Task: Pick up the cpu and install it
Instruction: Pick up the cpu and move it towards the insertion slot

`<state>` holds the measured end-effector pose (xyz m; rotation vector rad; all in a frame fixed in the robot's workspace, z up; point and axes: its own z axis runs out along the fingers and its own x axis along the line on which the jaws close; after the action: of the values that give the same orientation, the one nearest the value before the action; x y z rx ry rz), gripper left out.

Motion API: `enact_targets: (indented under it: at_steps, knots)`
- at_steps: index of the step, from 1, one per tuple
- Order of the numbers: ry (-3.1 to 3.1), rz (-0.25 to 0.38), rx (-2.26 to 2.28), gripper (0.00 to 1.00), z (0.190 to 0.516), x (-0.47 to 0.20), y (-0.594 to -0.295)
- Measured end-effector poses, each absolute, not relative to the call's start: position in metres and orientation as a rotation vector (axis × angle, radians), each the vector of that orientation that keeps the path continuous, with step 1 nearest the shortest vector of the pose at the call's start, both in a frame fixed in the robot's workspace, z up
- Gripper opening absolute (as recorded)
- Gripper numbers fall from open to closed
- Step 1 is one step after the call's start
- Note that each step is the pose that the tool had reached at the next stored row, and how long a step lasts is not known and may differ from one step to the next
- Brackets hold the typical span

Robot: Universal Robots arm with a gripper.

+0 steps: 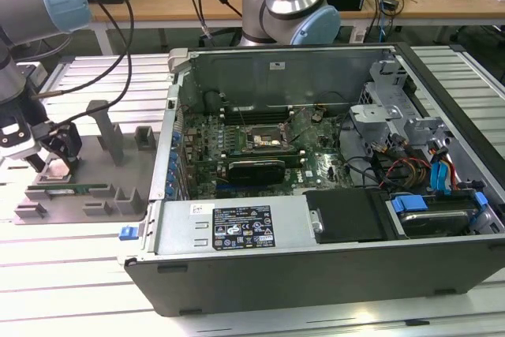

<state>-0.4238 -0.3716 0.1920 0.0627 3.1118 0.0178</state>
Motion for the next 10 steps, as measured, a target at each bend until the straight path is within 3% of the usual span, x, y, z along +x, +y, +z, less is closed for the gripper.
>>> enact_targets:
  at_steps: [10]
  knots:
    - [3.112, 0.018, 0.051, 0.67, 0.1874, -0.4226, -0.3705]
